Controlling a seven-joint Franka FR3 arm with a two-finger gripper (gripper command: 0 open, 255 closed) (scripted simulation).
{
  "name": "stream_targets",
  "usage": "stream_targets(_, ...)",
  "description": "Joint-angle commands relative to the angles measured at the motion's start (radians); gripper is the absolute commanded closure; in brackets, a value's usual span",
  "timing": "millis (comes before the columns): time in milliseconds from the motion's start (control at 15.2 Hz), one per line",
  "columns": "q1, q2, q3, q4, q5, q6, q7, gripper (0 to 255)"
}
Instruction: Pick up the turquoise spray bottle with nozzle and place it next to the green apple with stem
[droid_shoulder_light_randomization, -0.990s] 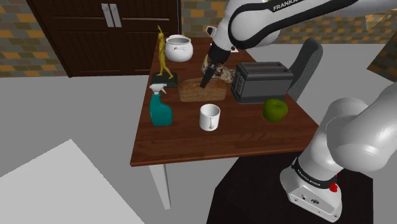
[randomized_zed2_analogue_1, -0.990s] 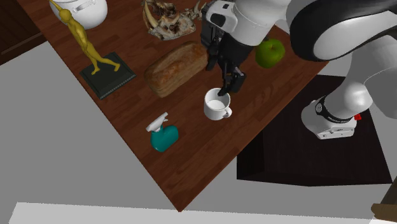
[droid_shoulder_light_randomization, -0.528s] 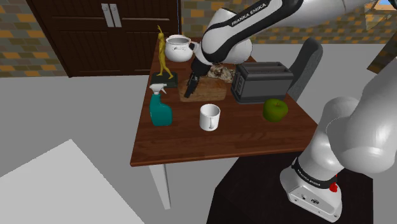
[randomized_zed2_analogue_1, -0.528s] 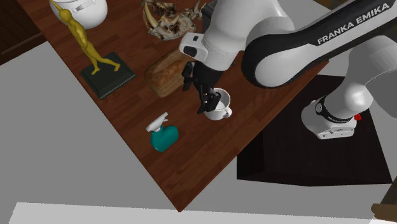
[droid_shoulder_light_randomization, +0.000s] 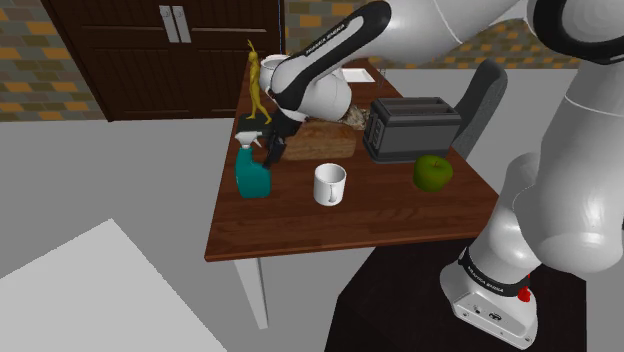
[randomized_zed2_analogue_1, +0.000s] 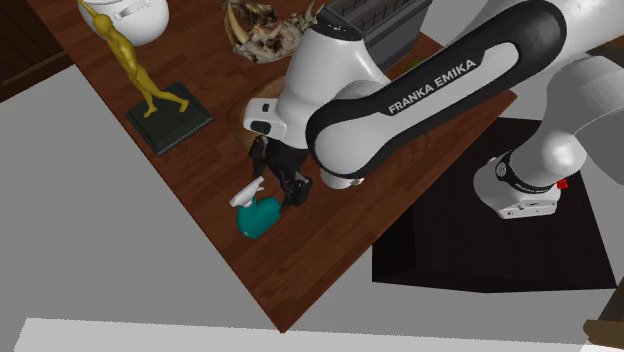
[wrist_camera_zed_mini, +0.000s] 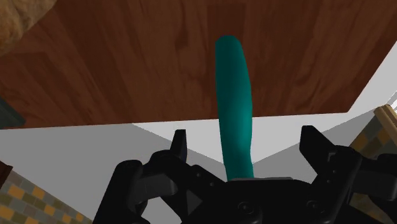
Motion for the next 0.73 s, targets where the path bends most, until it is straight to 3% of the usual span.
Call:
stream_targets(0,-0.002,0.042,0.017,0.031,0.041,0.010,-0.045,0)
stream_targets(660,-0.006,0.132,0.047,0.077,0.105,0.051,-0.090,0)
